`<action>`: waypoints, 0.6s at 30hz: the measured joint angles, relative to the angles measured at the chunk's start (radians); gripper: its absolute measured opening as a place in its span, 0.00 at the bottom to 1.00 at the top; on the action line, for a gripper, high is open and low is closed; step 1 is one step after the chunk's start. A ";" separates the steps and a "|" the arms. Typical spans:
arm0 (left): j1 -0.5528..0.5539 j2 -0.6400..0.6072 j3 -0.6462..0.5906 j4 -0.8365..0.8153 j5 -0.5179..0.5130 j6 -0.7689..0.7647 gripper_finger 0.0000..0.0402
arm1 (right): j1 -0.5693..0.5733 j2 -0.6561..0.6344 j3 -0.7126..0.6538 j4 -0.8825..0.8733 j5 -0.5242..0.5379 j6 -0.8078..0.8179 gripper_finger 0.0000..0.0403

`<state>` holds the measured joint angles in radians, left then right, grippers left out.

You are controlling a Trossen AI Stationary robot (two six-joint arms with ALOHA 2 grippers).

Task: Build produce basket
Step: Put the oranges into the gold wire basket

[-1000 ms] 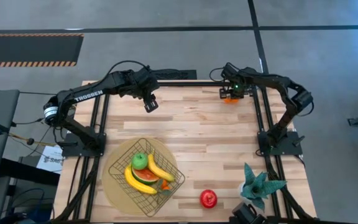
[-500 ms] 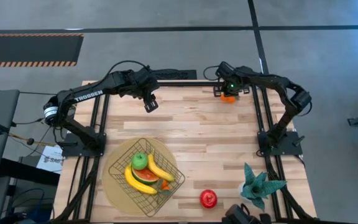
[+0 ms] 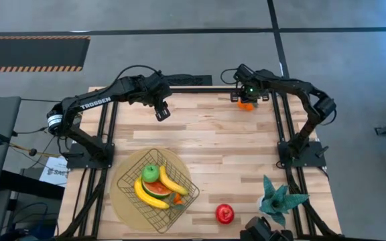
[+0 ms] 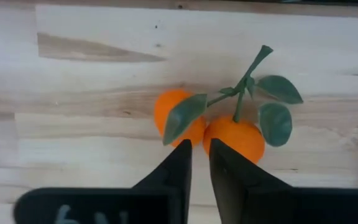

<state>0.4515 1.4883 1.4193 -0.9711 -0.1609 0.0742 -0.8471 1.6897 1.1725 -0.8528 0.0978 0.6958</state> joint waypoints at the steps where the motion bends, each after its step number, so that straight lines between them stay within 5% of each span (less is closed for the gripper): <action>1: 0.000 0.000 0.000 0.000 0.004 0.007 0.36 | -0.003 0.000 0.000 0.000 -0.001 0.008 0.23; 12: 0.000 0.000 0.000 -0.002 0.034 0.026 0.36 | -0.014 0.000 0.000 0.000 0.063 0.084 0.55; 18: 0.000 0.000 0.000 -0.003 0.034 0.039 0.36 | -0.014 0.000 0.000 -0.002 0.063 0.140 0.60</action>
<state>0.4511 1.4883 1.4193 -0.9741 -0.1272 0.1131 -0.8608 1.6897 1.1728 -0.8547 0.1604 0.8362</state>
